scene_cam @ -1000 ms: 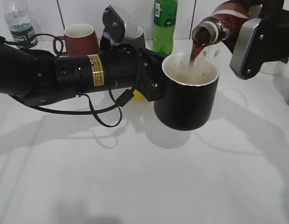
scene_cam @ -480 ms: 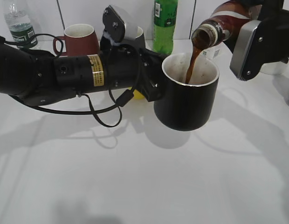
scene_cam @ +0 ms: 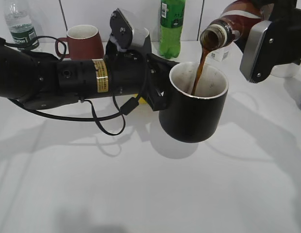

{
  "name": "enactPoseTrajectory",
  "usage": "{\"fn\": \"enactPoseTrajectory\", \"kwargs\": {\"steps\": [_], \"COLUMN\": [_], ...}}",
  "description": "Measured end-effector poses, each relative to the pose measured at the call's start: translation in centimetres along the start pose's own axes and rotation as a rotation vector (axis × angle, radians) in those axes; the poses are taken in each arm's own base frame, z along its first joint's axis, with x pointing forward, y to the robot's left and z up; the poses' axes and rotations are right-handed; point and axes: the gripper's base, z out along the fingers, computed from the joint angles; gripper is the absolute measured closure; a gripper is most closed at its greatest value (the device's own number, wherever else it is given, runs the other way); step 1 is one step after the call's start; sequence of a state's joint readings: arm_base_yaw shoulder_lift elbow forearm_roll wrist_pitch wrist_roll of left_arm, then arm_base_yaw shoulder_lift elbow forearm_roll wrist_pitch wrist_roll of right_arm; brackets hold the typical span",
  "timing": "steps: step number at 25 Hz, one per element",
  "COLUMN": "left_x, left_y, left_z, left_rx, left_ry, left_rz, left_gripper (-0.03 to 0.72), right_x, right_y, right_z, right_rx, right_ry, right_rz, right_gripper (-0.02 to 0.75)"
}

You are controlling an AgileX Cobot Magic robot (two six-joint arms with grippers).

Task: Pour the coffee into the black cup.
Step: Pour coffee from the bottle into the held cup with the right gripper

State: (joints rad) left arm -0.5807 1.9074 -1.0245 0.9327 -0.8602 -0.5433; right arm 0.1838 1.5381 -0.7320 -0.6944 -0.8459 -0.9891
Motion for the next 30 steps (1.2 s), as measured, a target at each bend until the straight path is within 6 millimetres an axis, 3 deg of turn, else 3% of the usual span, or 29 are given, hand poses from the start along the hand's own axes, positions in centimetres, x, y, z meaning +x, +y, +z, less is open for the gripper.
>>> {"fn": "enactPoseTrajectory", "kwargs": {"steps": [30], "left_x": [0.02], "left_y": [-0.01], "left_z": [0.00], "left_rx": [0.001], "left_ry": [0.002], "left_rz": [0.002], "left_gripper": [0.636], "right_x": [0.11], "right_y": [-0.14], "right_z": [0.00], "right_rx": [0.015], "right_ry": [0.013], "right_rz": [-0.049], "right_gripper": [0.211]}}
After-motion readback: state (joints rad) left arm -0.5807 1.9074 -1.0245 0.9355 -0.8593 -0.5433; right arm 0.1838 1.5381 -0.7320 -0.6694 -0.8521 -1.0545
